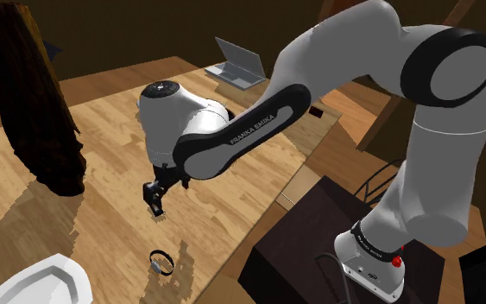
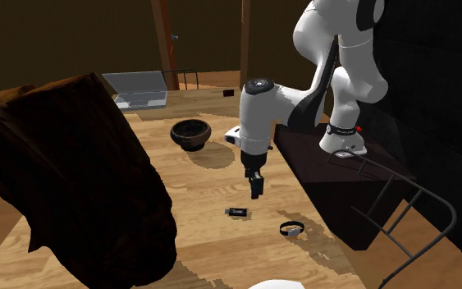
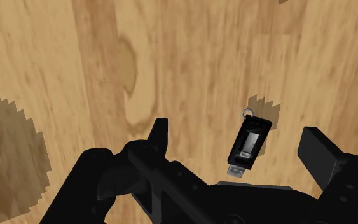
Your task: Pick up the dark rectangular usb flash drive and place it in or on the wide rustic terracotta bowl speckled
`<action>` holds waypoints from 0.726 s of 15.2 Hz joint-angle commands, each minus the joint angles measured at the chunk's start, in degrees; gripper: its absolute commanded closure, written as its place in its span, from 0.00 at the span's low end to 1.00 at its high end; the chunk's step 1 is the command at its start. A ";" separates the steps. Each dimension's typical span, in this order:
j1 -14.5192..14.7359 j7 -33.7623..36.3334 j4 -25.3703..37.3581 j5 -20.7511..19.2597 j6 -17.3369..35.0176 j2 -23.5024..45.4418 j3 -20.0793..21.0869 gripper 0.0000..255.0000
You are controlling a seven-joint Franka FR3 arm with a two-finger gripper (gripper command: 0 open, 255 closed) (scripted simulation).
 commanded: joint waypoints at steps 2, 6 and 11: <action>3.18 2.49 7.66 -2.75 -0.29 7.32 -1.39 0.00; 4.35 3.35 9.53 -3.89 1.03 10.50 -2.26 0.00; 4.90 3.95 9.52 -4.91 3.32 12.84 -3.07 0.00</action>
